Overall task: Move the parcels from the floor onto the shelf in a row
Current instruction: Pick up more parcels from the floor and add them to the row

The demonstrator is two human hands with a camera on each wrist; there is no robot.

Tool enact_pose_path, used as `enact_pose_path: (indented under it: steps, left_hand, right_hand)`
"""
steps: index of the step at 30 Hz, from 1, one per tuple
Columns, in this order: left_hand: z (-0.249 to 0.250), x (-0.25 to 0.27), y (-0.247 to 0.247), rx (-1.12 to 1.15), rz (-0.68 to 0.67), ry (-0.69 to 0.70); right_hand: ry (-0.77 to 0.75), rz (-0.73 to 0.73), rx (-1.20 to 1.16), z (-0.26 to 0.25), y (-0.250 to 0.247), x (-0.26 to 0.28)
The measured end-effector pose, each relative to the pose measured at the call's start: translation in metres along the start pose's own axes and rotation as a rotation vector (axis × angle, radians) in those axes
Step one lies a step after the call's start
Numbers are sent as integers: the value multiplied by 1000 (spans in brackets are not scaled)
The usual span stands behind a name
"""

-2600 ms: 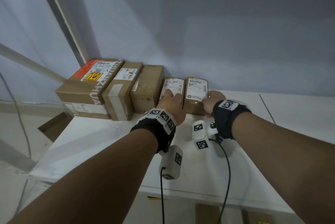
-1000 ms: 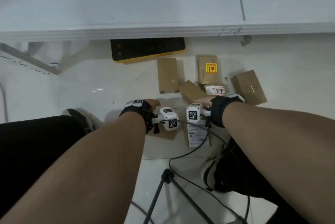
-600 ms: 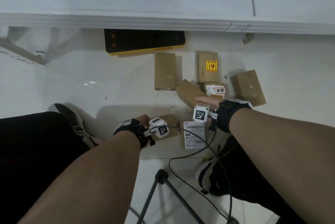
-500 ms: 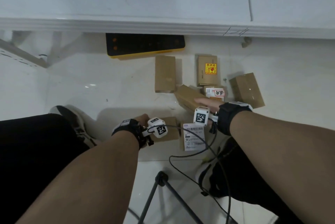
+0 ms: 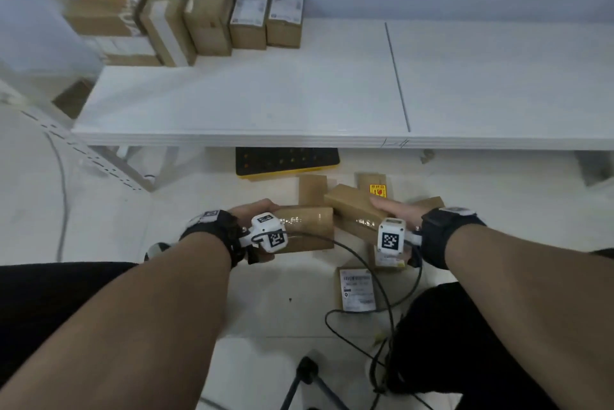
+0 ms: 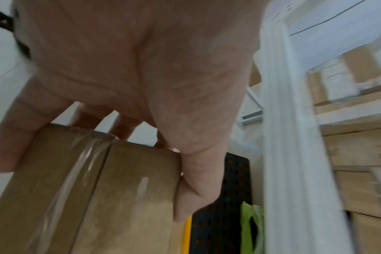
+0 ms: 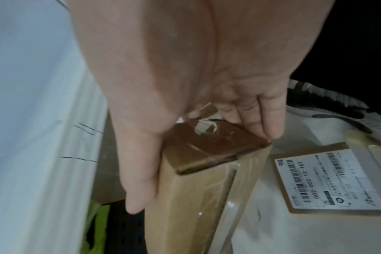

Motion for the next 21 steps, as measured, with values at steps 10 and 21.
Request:
enact_pose_path:
  steps: [10,21]
  left_hand:
    - [46,95,-24,-104,129,307]
    - [151,180,-13,-65,124,754]
  right_hand:
    - [-196,-18,4,-64,-24,71]
    - [-533,183,-63,-193,-62,92]
Point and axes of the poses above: each hand's wrist, its own x-axis away from the middle knuckle, its own y-axis out of the palm, z = x × y, the point moved 6 cm from there along -x, towards the middle knuckle, and after that the axes turned 8 degrees about -y, right-handed, at the moved point
